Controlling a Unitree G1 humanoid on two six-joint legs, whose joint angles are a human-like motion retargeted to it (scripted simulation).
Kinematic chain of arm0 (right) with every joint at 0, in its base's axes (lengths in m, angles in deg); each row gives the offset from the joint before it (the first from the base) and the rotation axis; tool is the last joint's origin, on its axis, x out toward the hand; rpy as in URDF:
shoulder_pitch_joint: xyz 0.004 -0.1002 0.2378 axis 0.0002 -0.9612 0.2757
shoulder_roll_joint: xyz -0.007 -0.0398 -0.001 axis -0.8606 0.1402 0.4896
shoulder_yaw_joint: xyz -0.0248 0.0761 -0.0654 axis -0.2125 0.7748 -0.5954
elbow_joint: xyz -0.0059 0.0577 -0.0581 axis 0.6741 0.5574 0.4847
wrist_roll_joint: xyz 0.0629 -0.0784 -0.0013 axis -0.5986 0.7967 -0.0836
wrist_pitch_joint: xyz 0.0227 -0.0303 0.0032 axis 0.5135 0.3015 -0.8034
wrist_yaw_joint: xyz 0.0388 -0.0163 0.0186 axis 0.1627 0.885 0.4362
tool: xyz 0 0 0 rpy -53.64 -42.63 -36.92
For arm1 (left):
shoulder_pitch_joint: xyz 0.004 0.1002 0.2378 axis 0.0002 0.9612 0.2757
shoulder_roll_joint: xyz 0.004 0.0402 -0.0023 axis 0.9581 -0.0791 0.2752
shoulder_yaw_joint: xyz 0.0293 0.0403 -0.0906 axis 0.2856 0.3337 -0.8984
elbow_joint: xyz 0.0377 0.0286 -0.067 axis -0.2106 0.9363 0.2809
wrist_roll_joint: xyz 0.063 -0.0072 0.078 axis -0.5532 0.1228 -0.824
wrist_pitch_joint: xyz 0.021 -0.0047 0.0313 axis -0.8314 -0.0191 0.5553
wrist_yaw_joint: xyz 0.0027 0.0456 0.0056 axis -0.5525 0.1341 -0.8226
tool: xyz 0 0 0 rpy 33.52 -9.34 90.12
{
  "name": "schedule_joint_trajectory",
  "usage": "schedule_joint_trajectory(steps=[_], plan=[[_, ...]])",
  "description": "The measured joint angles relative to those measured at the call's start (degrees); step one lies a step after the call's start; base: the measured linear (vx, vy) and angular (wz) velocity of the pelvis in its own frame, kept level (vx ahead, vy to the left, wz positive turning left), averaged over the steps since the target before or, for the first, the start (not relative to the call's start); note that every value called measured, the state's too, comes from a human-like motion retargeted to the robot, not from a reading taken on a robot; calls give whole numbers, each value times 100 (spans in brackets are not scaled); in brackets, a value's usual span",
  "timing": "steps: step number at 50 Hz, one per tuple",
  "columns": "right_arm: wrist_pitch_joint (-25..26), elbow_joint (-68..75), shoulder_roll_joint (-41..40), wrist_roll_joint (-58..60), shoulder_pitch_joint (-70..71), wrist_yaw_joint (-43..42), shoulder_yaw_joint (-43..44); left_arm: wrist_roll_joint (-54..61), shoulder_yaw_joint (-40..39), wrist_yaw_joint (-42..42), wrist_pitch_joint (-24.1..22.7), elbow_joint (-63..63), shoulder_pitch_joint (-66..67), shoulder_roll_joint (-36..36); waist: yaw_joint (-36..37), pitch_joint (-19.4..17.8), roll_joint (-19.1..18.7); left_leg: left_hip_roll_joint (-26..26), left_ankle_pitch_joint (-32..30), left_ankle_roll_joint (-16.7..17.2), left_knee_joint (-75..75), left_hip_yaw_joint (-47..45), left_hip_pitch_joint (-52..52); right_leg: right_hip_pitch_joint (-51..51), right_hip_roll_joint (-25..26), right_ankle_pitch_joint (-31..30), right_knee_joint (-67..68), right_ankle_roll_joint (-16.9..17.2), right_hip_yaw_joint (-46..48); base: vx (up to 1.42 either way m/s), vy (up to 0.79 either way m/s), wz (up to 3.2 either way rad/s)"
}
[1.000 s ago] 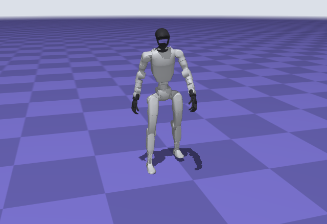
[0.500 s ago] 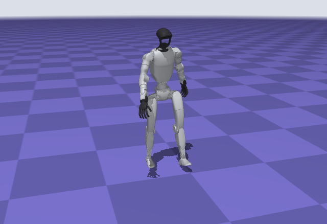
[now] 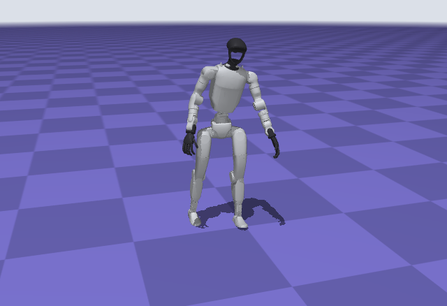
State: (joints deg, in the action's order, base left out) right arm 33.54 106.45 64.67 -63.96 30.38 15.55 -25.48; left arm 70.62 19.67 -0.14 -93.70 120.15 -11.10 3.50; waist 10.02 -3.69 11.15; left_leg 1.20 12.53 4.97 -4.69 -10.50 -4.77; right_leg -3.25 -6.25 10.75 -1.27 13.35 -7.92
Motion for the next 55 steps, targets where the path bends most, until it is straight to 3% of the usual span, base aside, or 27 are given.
schedule_joint_trajectory(steps=[8, 17, 23, 30, 38, 47, 55], plan=[[262, 992, -26, -139, -618, 66, 219, 805, 432, -276, -223, -973, -1656, 346, -765, -186, -473, 79, 372, 74, 243, 145, 452, 647, 137, -374, -239, -12, 267, 21, 8, 11], [399, 1065, 132, -314, -915, 294, 503, 747, 1056, -352, -149, -1339, -2615, 522, -1576, -597, -850, 18, 693, 48, 514, 526, 749, 1262, 45, -1044, -373, -14, 613, 20, 0, 38], [373, 734, 137, -392, -1058, 465, 759, 419, 1380, 59, -201, -1828, -2201, 232, -1878, -672, -1052, -125, 796, 108, 504, 918, 856, 1205, -183, -1166, -373, 77, 1204, 24, -9, 69], [333, 856, 132, -412, -749, 428, 890, -39, 1493, 610, -336, -2432, -562, -151, -1744, -550, -1265, -272, 733, 25, 562, 1362, 900, 961, -387, -1176, -373, 165, 1545, 25, -19, 53], [396, 1903, 410, -125, 504, -46, 727, -76, 552, 596, -110, -1444, 1731, -669, -1137, -422, -1244, -374, 405, -261, 520, 1223, 628, 628, -513, -804, -345, 165, 1752, 23, -18, 26], [259, 1718, 1087, 25, 1685, -570, 500, 405, -1364, 137, 262, 297, 3266, -474, -95, -633, -999, -428, -281, -159, 20, 539, -122, 228, -542, -335, -73, 140, 1704, 23, -7, -4], [251, 1330, 1499, -102, 2858, -528, 204, 772, -1791, 729, 282, 150, 4310, -454, 718, -945, -728, -221, -357, -107, -31, -112, -710, -41, -476, -82, -42, 143, 1205, 24, 0, -64]])
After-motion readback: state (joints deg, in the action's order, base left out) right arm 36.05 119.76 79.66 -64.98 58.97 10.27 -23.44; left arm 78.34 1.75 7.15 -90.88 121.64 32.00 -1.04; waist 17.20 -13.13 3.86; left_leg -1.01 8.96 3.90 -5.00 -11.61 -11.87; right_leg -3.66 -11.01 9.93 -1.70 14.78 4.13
